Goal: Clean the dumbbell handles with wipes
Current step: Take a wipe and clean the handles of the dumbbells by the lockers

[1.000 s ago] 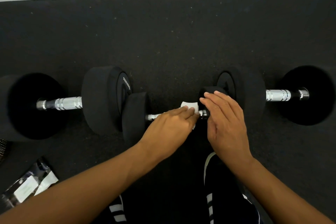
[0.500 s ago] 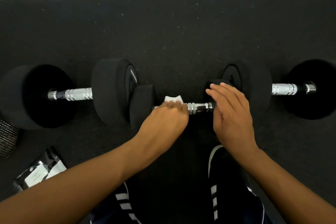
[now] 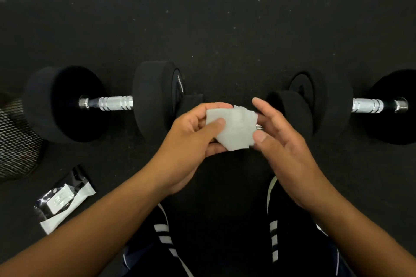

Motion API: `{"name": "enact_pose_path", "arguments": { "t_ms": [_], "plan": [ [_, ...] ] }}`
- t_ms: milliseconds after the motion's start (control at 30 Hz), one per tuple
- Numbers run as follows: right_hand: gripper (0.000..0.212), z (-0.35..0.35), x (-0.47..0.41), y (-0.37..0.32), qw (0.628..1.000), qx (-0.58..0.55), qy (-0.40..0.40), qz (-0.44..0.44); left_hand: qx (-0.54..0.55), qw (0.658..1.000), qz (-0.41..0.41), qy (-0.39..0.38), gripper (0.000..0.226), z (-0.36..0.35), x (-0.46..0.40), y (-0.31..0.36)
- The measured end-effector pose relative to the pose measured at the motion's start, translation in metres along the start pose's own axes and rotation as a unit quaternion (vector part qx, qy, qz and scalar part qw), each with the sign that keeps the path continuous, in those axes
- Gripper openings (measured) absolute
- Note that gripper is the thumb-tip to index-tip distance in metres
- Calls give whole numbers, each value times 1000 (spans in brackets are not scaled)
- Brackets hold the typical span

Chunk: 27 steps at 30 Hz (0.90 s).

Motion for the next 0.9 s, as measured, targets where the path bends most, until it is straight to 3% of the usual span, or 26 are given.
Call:
{"name": "enact_pose_path", "arguments": {
  "t_ms": [100, 233, 367, 467, 700, 767, 833, 900],
  "plan": [
    [56, -1, -2, -4, 990, -126, -16, -69, 53, 998, 10, 19, 27, 6, 4, 1],
    [34, 0, -2, -8, 991, -89, 9, -96, 38, 999, 9, 20, 35, 10, 10, -3],
    [30, -1, -4, -8, 992, -69, 29, -97, -61, 996, -56, -17, 43, 8, 15, -3],
    [28, 1, -6, -10, 990, -94, 32, -100, -163, 978, -118, -52, 34, 9, 18, -1],
    [33, 16, -8, -24, 990, -102, 8, -97, -340, 924, -155, -84, 16, 11, 13, 5],
    [33, 15, -10, -25, 991, -96, 4, -95, -315, 937, -138, -68, 6, 16, 13, 8],
    [30, 13, -10, -24, 992, -87, 6, -95, -200, 974, -102, -33, 8, 17, 13, 9],
    [32, 6, -10, -23, 990, -101, 2, -100, -147, 983, -106, -5, 11, 16, 15, 9]
  ]
}}
Point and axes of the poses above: each hand's wrist, its own x-axis away from the middle knuckle, its own z-axis out of the back of the hand, y = z × x, the point moved 1 cm from there along -x, towards the middle knuckle, and after that the axes turned 10 degrees about x, right-handed, at the moved point
